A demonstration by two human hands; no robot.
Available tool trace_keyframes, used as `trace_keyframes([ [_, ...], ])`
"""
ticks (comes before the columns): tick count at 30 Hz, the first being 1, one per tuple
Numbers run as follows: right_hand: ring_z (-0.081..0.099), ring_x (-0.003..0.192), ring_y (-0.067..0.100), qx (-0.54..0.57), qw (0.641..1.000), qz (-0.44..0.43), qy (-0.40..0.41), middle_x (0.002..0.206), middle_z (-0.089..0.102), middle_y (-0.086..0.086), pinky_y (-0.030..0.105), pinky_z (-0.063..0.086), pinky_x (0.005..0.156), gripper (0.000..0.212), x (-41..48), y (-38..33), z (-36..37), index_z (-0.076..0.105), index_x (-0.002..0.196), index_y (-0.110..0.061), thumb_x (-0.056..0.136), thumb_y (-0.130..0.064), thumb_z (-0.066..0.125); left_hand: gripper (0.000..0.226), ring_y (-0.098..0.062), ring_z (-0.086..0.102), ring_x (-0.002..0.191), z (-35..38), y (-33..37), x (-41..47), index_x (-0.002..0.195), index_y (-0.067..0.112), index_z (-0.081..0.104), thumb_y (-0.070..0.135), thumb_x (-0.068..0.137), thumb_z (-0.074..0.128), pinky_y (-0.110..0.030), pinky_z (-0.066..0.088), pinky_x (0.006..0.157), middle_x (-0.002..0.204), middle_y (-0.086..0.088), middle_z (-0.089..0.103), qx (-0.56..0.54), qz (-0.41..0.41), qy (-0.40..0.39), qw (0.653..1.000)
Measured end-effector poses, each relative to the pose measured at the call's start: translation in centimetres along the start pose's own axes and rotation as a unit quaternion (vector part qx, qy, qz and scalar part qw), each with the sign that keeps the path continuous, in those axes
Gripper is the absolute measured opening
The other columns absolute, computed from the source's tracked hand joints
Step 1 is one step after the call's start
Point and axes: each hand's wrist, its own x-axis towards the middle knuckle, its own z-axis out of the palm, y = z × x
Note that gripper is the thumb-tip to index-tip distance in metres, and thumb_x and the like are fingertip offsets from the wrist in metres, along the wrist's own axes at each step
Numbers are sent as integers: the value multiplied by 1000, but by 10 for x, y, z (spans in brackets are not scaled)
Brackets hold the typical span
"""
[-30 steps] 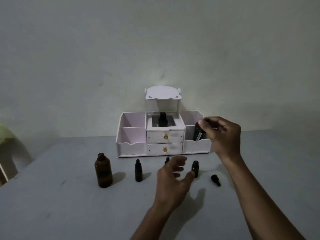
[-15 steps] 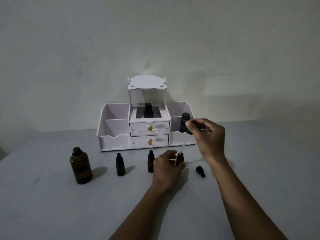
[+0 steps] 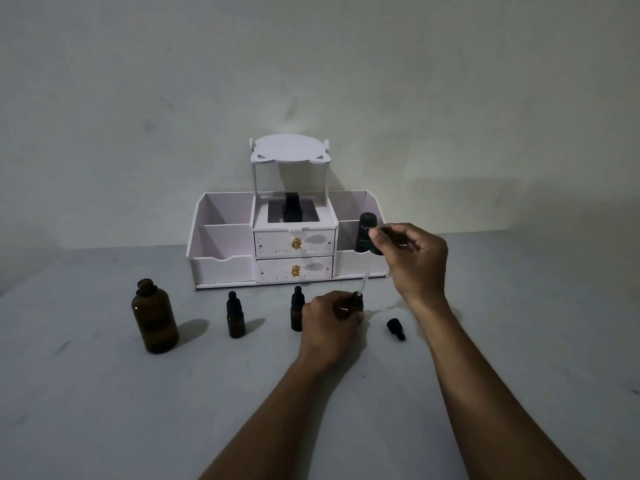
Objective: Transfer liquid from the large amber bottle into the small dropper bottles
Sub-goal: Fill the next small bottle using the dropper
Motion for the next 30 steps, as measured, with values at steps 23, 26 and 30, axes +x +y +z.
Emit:
trace_keyframes([
  [23, 70, 70, 10, -42, 999, -24, -1, 75, 74, 4, 14, 54, 66, 17, -3, 4, 7, 76, 84, -4, 83, -21, 78, 38, 0, 59, 90, 3, -2, -1, 125, 14, 67, 11, 88, 72, 0, 37, 71, 117, -1, 72, -12, -25, -4, 1000],
  [26, 70, 72, 8, -48, 999, -22, -7, 76, 75, 1, 16, 55, 70, 16, -6, 3, 7, 77, 86, -7, 82, -22, 79, 38, -1, 59, 93, 4, -4, 0, 126, 14, 66, 12, 89, 72, 0, 36, 71, 118, 0, 71, -2, -20, -4, 1000],
  [30, 71, 74, 7, -43, 999, -24, -17, 78, 75, -2, 24, 60, 74, 17, -8, -1, 7, 78, 88, -12, 80, -27, 80, 42, -3, 61, 98, 1, -2, -1, 129, 15, 64, 15, 88, 73, -10, 47, 87, 120, -1, 70, -5, -17, -3, 1000],
])
